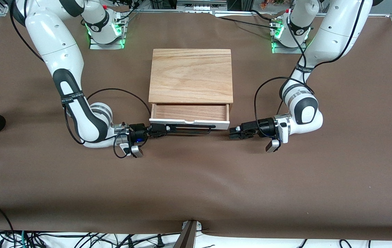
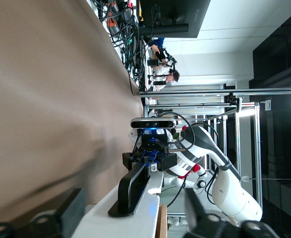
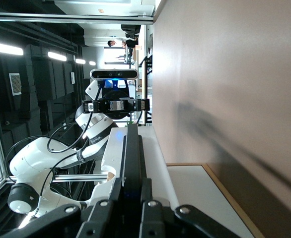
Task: Pull top drawer with both arms simultaneously
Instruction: 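Open the left gripper and the right gripper, releasing the handle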
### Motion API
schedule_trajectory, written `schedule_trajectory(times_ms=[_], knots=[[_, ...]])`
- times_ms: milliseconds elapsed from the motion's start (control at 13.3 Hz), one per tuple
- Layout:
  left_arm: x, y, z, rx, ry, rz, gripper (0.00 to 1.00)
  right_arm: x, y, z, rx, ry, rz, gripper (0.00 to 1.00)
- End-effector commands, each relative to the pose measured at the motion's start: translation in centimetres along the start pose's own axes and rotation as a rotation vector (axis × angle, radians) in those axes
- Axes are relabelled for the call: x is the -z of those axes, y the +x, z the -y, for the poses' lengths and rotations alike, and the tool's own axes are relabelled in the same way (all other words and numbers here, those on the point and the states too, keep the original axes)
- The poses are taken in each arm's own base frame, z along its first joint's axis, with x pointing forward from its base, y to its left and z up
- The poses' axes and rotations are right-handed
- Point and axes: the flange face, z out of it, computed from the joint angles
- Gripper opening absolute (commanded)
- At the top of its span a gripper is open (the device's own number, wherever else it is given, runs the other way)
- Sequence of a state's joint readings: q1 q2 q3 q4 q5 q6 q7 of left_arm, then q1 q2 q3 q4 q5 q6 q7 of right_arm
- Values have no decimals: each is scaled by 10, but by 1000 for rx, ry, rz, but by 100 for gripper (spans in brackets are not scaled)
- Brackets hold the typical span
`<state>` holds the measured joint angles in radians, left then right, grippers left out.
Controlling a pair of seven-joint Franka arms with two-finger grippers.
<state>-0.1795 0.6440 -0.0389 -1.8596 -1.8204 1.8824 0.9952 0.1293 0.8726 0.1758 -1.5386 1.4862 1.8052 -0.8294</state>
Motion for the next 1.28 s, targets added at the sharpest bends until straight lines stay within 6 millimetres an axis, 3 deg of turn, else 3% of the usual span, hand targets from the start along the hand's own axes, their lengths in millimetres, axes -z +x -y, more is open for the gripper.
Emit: schedule_trajectory(times_ms=[0,301,451,827,902,977,1203], knots=[[12,-4,-10,-10,17,17,100,57,45,37,-33,66,-130,2],[39,-10,-8,-7,65,15,100,55,54,42,-35,63,-141,2],[59,-3,-14,-25,104,37,100,54,57,37,-36,54,-151,2],[73,6,-32,27,169,76,100,54,57,36,-36,52,-153,5],[73,10,-35,19,172,70,100,54,58,39,-30,52,-152,40],[73,13,-37,20,172,69,100,54,58,45,-21,48,-148,99],[75,16,-37,20,199,56,100,58,57,59,19,-10,-108,100]])
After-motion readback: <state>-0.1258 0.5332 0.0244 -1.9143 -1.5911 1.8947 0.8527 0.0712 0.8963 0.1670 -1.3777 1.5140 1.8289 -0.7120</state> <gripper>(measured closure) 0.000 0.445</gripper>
